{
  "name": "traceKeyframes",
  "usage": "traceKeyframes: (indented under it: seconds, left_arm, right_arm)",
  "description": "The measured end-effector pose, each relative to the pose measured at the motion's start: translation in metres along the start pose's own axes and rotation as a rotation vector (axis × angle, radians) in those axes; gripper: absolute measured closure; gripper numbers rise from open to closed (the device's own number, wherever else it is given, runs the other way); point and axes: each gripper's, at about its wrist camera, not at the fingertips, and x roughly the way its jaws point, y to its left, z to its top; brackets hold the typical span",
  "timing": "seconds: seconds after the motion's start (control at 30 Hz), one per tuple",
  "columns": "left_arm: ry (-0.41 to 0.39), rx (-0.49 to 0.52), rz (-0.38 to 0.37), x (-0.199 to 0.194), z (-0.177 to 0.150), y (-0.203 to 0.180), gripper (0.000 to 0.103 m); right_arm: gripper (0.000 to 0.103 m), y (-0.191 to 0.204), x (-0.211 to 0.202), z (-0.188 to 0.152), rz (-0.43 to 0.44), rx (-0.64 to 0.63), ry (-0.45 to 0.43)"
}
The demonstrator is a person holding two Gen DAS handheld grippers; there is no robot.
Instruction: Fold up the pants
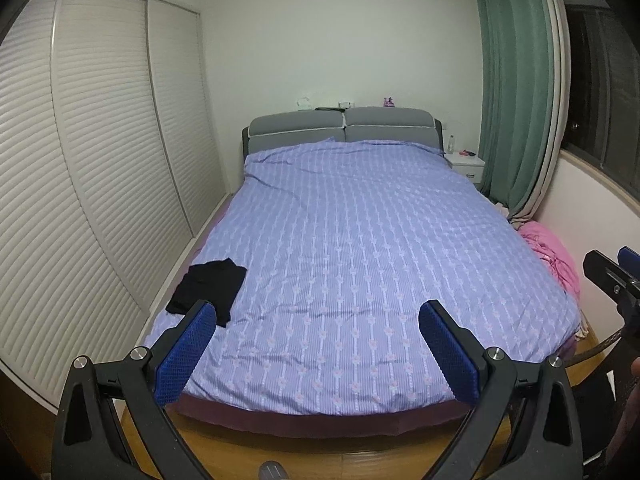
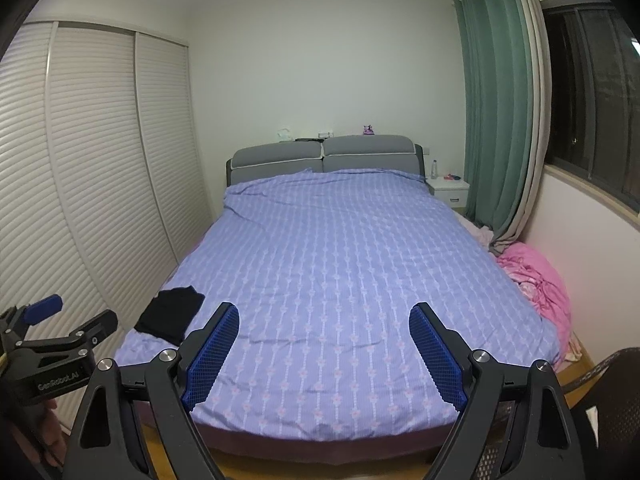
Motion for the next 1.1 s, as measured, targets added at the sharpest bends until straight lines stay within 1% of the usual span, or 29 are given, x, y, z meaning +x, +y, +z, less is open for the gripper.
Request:
traceKeyframes:
  seconds: [0.2, 0.37, 1.1]
  left_arm:
    - [-0.006, 0.001, -0.01, -0.002, -0.004, 0.001, 0.0]
    - [-0.009, 0.008, -0.015, -0.004, -0.003, -0.001, 0.0]
    - [-0.011, 0.016, -0.019, -0.006, -0.006, -0.011, 0.0]
  right_arm:
    - [0.015, 0.004, -0.003, -0.002, -0.008, 0.001, -0.007]
    - [0.015, -0.001, -0.002, -0.005, -0.002, 0.017, 0.012]
    - [0.015, -0.011, -0.002, -0.006, -0.008, 0.028, 0.009]
